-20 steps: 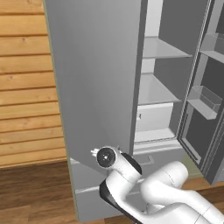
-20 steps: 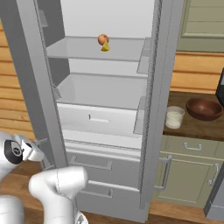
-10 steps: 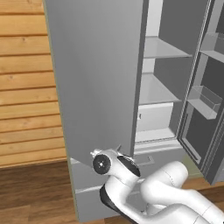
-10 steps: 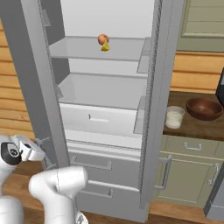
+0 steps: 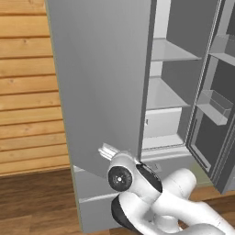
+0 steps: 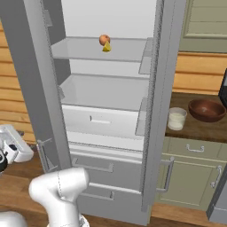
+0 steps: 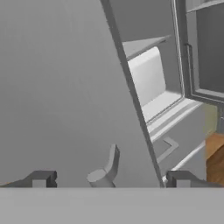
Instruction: Grab a lemon wedge from the fridge and one ice cube from the ice bowl, and put them in the glass of lemonade.
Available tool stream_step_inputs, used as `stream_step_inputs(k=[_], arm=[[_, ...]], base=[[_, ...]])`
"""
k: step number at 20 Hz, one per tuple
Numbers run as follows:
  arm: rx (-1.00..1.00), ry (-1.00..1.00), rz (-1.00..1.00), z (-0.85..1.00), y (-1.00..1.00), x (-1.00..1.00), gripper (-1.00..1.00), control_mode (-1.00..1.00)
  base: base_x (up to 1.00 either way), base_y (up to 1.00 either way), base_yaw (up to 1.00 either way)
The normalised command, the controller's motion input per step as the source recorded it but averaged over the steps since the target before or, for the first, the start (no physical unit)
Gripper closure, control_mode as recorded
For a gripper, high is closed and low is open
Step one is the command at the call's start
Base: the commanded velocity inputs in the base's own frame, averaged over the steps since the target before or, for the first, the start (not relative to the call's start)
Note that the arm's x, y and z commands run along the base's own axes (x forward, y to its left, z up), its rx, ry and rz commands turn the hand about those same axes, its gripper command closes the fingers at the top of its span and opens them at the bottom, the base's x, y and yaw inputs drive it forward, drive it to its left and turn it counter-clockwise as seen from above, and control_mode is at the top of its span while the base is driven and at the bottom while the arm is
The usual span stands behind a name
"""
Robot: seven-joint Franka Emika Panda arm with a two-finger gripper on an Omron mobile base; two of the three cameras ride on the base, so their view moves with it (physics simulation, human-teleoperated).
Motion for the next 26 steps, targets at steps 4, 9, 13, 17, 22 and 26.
stream_step_inputs(k=[4,9,13,17,22,26], arm=[[0.41,-0.11,0.00,0.74,-0.44,-0.57,-1.00,-1.00],[0.55,-0.02,0.00,0.81,-0.82,-0.33,-1.00,-1.00],[0.55,-0.03,0.00,0.86,-0.99,-0.36,-1.00,-1.00],[0.52,-0.08,0.00,0.49,-1.00,-0.32,-1.00,-1.00],[0.48,-0.16,-0.03,-0.05,-0.64,-0.01,-1.00,-1.00],[0.39,-0.20,-0.04,-0.16,-0.04,0.25,-1.00,-1.00]], base=[[0.00,0.00,0.00],[0.00,0.00,0.00],[0.00,0.00,0.00],[0.00,0.00,0.00],[0.00,0.00,0.00],[0.00,0.00,0.00]])
